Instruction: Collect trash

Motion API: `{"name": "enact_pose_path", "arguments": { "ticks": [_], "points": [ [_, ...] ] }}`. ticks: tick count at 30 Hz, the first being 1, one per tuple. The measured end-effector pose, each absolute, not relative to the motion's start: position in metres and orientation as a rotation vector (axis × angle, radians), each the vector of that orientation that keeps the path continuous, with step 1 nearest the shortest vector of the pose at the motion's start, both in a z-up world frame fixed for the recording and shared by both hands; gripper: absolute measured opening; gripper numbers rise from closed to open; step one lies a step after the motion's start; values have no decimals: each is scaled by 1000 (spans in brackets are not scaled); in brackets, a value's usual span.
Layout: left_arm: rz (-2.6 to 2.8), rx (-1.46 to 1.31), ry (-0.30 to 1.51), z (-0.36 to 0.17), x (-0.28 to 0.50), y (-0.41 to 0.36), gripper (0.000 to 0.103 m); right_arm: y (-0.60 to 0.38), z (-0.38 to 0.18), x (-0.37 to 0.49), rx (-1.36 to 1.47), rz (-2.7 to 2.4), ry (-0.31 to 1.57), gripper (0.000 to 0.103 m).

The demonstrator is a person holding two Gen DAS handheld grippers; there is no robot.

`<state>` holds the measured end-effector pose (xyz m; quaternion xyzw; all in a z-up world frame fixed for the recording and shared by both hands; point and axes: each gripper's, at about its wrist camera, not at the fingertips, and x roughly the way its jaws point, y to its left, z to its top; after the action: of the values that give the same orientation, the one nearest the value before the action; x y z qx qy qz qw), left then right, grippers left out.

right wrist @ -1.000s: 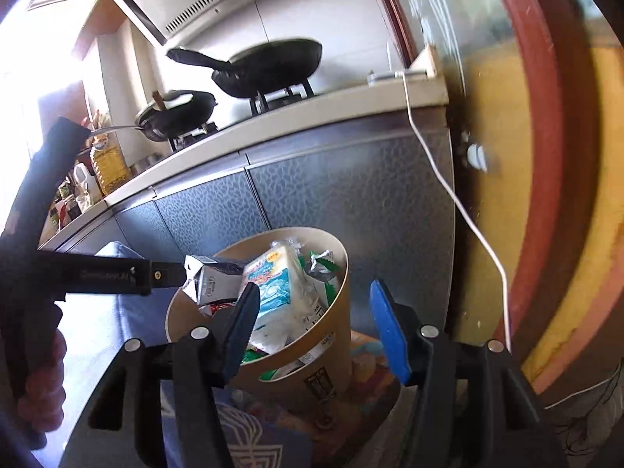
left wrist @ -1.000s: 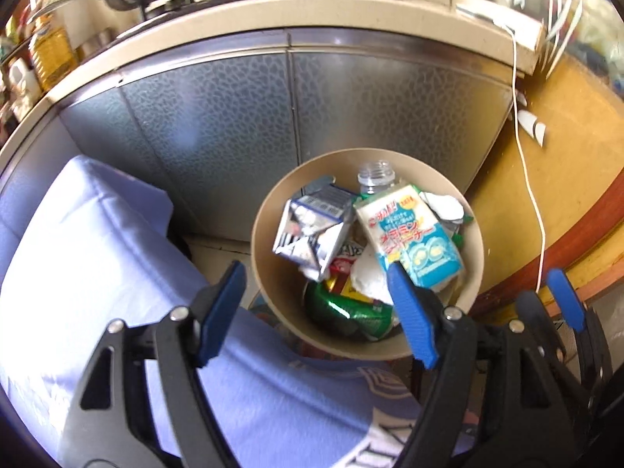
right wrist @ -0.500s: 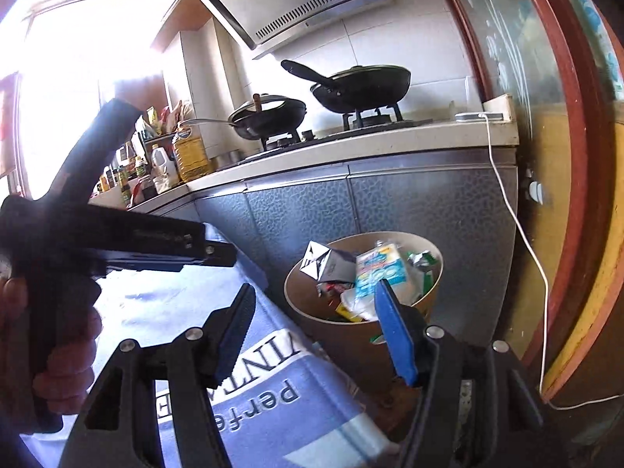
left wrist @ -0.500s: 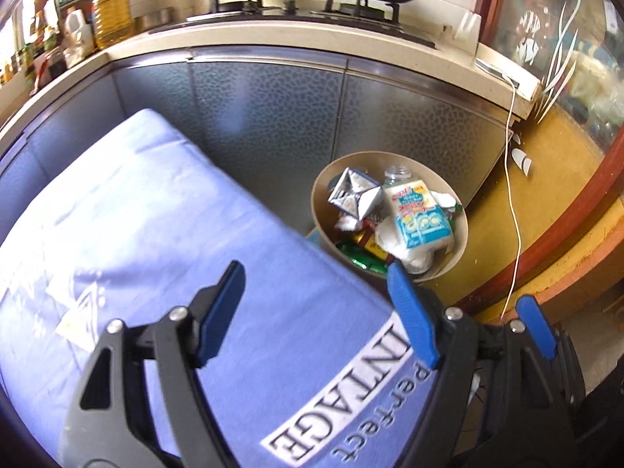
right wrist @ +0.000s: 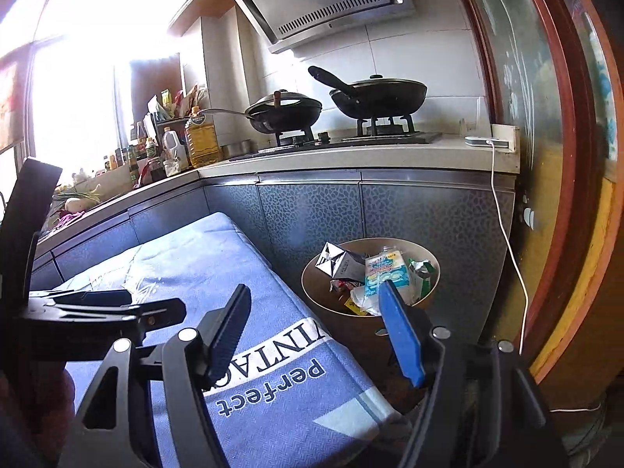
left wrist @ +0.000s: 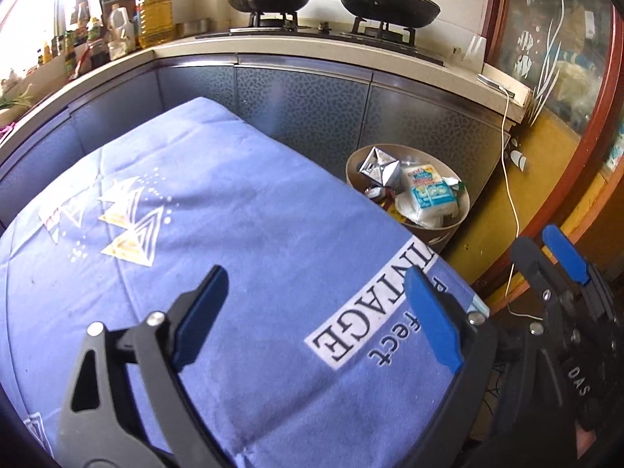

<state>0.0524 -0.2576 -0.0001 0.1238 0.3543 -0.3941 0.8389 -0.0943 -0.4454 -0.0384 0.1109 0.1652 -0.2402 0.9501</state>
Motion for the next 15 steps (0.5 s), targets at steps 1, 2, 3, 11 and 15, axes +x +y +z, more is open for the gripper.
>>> {"name": "enact_pose_path", "arguments": {
  "ticks": [1, 2, 3, 11, 15],
  "points": [
    [-835, 260, 742, 1, 49, -252, 91, -445, -36, -96, 238, -493, 339, 69],
    [-840, 257, 735, 2, 46, -247, 93, -445, -34, -97, 250, -496, 340, 69],
    [-844, 251, 729, 3, 44, -243, 97, -445, -32, -98, 263, -502, 341, 72],
    [-808, 244, 684, 15, 33, -214, 97, -440, -19, -99, 326, -521, 372, 87],
    [-801, 234, 650, 23, 24, -205, 97, -430, -17, -102, 325, -503, 394, 88]
  ]
}}
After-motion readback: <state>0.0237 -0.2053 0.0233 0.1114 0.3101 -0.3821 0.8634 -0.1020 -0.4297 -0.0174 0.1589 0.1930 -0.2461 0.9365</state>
